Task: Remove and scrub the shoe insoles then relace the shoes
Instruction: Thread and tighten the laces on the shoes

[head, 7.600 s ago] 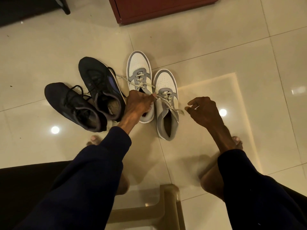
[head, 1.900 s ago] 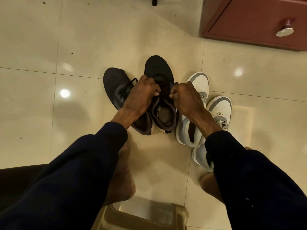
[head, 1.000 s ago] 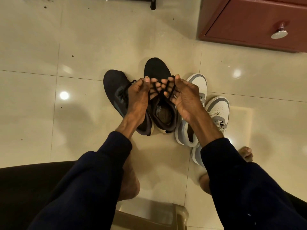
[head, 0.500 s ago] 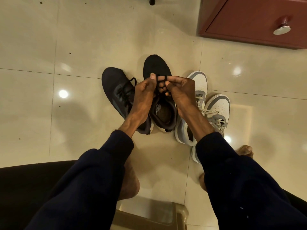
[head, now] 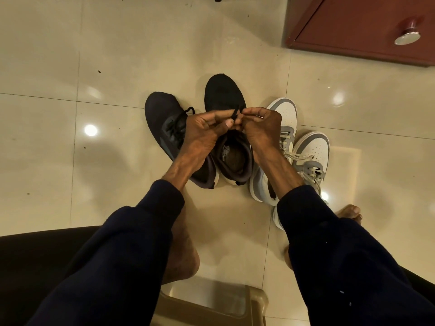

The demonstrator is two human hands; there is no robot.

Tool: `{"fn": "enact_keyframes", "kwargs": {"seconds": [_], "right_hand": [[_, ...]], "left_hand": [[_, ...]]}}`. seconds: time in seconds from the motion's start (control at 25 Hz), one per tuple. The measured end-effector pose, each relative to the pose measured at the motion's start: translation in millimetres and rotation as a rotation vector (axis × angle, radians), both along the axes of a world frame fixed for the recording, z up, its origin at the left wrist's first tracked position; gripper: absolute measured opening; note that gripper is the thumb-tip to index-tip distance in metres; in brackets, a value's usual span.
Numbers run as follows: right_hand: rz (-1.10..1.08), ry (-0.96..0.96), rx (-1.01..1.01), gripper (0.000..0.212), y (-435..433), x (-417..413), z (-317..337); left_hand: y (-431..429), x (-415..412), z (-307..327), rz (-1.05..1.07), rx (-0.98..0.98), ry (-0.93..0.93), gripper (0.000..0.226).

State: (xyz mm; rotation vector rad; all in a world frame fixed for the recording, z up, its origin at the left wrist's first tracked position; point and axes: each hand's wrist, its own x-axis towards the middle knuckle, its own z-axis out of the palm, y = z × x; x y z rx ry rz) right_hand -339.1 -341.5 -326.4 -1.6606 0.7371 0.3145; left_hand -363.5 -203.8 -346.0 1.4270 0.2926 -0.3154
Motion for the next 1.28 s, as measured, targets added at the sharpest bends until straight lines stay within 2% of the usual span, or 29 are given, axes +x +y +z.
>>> {"fn": "enact_keyframes", "kwargs": {"seconds": [0.16, 0.32, 0.4, 0.52, 0.64, 0.76, 0.88, 1.0, 1.12, 1.2, 1.28], "right_hand": [[0.167, -0.018, -0.008, 0.022, 0, -2, 0], [0.273, -0.081, -0.018, 0.017, -7, -5, -1], [0.33, -0.128, -0.073, 0.016, -11, -6, -2], [0.429, -0.182, -0.15, 0.028, -16, -5, -3], [0.556, -0.245, -0.221, 0.037, -17, -4, -2], [0.604, -0.295, -0.25, 0.044, -14, -4, -2], [0.548, -0.327, -0.248, 0.045, -9, -7, -5], [0.552, -0.313, -0.284, 0.04, -3, -12, -10], [0.604, -0.361, -0.411, 0.024, -5, -14, -17], [0.67, -0.378, -0.474, 0.015, -7, -14, -19], [0.697, -0.329, -0.481, 0.015, -6, -13, -19]], "left_hand": [[4, 11, 3, -0.013, -0.007, 0.123, 0.033], [9, 25, 11, -0.074, 0.054, 0.247, 0.062], [15, 33, 11, -0.167, 0.087, 0.292, 0.069], [24, 39, 10, -0.326, 0.115, 0.271, 0.052], [23, 35, 12, -0.331, 0.12, 0.224, 0.03], [15, 24, 10, -0.155, 0.141, 0.188, 0.022], [3, 14, 1, 0.109, 0.212, 0.202, 0.016], [-6, 10, -1, 0.217, 0.264, 0.255, 0.008], [-2, 11, -3, 0.135, 0.334, 0.205, 0.007], [4, 11, -4, 0.037, 0.457, 0.102, 0.012], [7, 10, -5, -0.051, 0.587, -0.027, 0.015]]}}
